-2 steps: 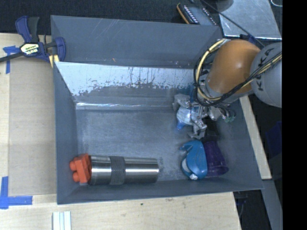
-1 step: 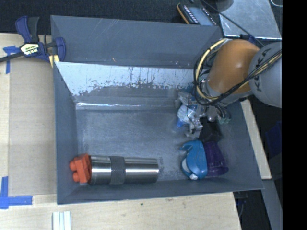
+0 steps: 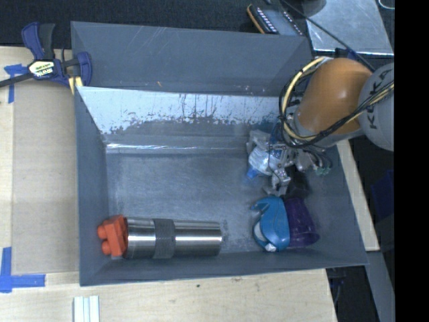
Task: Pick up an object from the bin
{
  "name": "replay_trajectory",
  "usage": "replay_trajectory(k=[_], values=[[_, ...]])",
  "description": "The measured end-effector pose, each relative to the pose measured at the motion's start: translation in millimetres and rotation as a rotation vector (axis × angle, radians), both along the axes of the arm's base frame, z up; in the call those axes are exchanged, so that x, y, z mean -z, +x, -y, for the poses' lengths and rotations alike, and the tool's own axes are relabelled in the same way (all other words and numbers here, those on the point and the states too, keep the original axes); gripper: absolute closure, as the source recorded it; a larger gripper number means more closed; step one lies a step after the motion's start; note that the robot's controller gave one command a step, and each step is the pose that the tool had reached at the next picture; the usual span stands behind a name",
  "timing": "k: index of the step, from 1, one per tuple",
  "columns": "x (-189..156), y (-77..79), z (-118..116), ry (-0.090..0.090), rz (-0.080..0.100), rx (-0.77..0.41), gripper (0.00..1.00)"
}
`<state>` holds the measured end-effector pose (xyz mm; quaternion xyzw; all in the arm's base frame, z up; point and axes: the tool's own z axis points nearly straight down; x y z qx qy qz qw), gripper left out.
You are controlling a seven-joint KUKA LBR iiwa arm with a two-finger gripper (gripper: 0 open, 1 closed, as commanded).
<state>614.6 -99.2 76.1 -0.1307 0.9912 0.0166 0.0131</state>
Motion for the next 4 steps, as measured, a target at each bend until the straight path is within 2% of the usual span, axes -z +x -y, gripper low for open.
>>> replay_trajectory(k=[1,2,3,4], values=[[0,-19.7,18,-0.003,0.005,0.401,0.0],[3,-4.6,-8,0.021,-0.015,-0.348,1.0],[3,-4.5,-8,0.021,-0.016,-0.346,1.0],[-84,-19.3,7,0.018,-0.01,-0.374,1.0]])
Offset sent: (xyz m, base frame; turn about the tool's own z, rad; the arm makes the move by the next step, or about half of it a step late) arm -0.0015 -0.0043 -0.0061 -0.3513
